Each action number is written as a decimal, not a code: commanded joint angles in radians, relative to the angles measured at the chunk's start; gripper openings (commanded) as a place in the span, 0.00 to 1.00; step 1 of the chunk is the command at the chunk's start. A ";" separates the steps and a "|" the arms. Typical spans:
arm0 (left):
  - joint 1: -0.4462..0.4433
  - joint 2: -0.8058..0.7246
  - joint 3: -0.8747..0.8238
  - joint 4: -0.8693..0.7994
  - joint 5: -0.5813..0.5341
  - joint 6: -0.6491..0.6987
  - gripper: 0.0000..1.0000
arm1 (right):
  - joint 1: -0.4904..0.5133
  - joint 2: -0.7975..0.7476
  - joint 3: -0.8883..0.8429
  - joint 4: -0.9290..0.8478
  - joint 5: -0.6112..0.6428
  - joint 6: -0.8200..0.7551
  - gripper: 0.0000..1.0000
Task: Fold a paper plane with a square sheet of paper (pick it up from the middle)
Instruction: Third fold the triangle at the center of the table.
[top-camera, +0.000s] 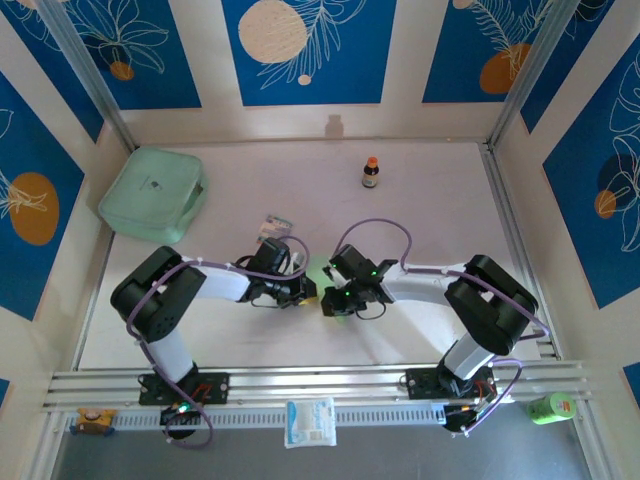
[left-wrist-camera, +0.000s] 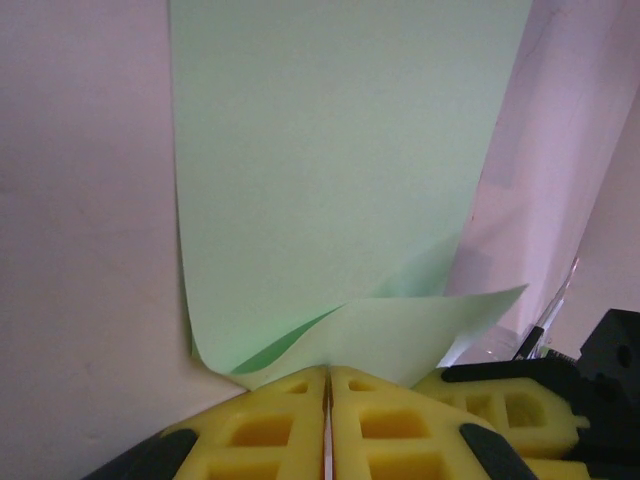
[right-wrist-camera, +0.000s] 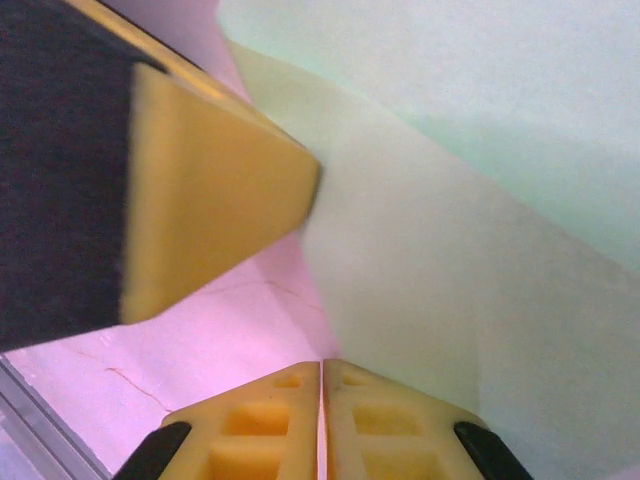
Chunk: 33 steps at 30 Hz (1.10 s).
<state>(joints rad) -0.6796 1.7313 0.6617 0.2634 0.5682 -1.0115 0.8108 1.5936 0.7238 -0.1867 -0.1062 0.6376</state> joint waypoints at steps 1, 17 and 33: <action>-0.006 0.029 0.012 -0.039 -0.026 0.028 0.11 | -0.017 -0.023 -0.030 0.014 -0.040 0.019 0.11; -0.009 -0.048 0.053 -0.039 -0.012 0.036 0.17 | -0.098 -0.009 -0.160 0.208 -0.216 0.063 0.09; -0.056 0.031 0.106 -0.105 -0.049 0.038 0.14 | -0.119 -0.004 -0.188 0.250 -0.230 0.080 0.06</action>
<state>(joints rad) -0.7315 1.7256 0.7452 0.1982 0.5407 -0.9886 0.6975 1.5806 0.5575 0.0856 -0.3267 0.7090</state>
